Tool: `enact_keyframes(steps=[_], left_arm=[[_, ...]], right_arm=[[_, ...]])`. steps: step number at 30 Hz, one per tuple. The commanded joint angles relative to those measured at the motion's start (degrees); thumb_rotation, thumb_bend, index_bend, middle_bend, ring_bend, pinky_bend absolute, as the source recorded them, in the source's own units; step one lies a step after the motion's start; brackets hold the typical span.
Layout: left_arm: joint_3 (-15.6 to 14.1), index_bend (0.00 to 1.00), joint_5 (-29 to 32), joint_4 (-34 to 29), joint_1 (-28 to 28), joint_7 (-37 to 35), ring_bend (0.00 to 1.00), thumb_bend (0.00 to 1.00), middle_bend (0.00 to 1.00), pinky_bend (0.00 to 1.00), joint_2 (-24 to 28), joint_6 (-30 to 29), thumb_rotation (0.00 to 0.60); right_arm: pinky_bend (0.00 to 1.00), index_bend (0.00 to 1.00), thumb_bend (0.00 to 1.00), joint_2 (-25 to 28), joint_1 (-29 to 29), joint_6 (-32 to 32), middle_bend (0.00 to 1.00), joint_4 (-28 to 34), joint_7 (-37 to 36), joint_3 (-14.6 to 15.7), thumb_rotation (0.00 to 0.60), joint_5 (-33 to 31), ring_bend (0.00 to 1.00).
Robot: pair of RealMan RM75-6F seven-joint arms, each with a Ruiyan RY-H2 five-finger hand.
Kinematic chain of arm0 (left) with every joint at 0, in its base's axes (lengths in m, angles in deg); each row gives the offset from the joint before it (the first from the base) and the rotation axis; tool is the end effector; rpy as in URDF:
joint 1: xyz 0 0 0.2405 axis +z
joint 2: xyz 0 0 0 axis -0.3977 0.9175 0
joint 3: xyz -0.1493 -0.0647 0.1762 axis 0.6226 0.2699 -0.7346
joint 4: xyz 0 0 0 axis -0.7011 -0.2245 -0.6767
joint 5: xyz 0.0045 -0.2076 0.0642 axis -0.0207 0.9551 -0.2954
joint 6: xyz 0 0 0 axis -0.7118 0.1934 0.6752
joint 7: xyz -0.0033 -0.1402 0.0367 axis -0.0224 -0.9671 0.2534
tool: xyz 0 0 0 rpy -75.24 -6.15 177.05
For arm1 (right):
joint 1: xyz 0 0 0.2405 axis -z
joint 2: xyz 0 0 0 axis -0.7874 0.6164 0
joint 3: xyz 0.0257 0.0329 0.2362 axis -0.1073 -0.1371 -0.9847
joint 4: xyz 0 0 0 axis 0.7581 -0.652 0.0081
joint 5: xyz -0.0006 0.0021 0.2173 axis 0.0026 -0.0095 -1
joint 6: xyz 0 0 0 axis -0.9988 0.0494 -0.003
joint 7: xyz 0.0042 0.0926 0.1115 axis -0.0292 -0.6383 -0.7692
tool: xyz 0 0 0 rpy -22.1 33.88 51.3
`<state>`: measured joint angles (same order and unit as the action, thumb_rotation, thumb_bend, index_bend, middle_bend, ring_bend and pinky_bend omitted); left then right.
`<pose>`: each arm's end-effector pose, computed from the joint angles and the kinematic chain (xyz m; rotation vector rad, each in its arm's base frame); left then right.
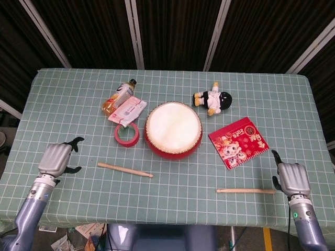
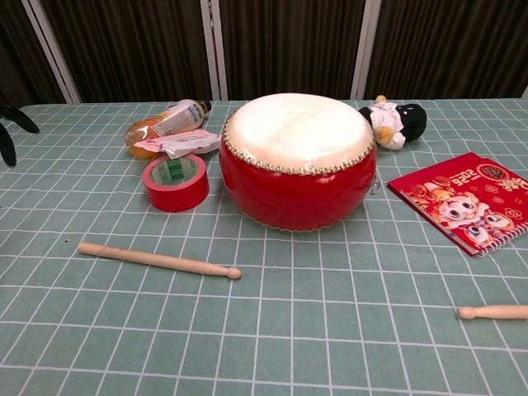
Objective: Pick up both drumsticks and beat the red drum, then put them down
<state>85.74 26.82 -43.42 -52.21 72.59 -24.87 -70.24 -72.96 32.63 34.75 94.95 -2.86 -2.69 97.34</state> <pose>-0.2152 0.2594 0.0827 -1.5969 -0.9822 -0.7846 -0.2794 -0.2250 0.1135 1.4737 -0.9690 0.5036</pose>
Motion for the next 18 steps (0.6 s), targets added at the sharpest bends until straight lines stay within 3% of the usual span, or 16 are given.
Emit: enact_keyframes(steps=[1, 3, 4, 7, 10, 18], left_arm=[[-3.1, 0.08, -10.6, 1.6, 7.0, -11.6, 0.24, 0.08, 0.19, 0.43, 6.5, -7.4, 0.600], [-4.5, 0.05, -14.6, 3.8, 9.7, -15.8, 0.16, 0.08, 0.10, 0.39, 8.0, -10.5, 0.600], [-5.2, 0.03, -16.2, 5.4, 11.1, -17.2, 0.12, 0.08, 0.05, 0.35, 8.5, -12.0, 0.600], [-6.8, 0.00, -19.5, 10.1, 14.2, -19.2, 0.03, 0.07, 0.00, 0.17, 8.8, -15.4, 0.600], [-7.7, 0.00, -21.1, 14.3, 16.9, -20.3, 0.00, 0.05, 0.00, 0.02, 8.7, -17.6, 0.600], [-5.6, 0.00, -21.0, 21.4, 21.3, -25.6, 0.00, 0.05, 0.00, 0.00, 6.7, -21.8, 0.600]], right_arm=[[0.29, 0.00, 0.42, 2.7, 3.6, 4.7, 0.25, 0.0, -9.7, -0.8, 0.600, 8.4, 0.22], [0.17, 0.00, 0.37, 3.8, 5.4, 6.7, 0.09, -0.4, -12.6, 0.1, 0.600, 11.8, 0.05], [0.14, 0.00, 0.36, 4.2, 6.3, 7.7, 0.06, -0.8, -13.6, 0.6, 0.600, 13.3, 0.02], [0.04, 0.00, 0.33, 4.9, 8.7, 10.3, 0.00, -2.3, -15.6, 2.1, 0.600, 16.7, 0.00], [0.00, 0.00, 0.32, 4.4, 11.3, 13.6, 0.00, -4.8, -18.3, 3.0, 0.600, 19.9, 0.00], [0.00, 0.00, 0.32, -0.1, 16.5, 23.8, 0.00, -14.9, -25.7, 3.2, 0.600, 28.6, 0.00]])
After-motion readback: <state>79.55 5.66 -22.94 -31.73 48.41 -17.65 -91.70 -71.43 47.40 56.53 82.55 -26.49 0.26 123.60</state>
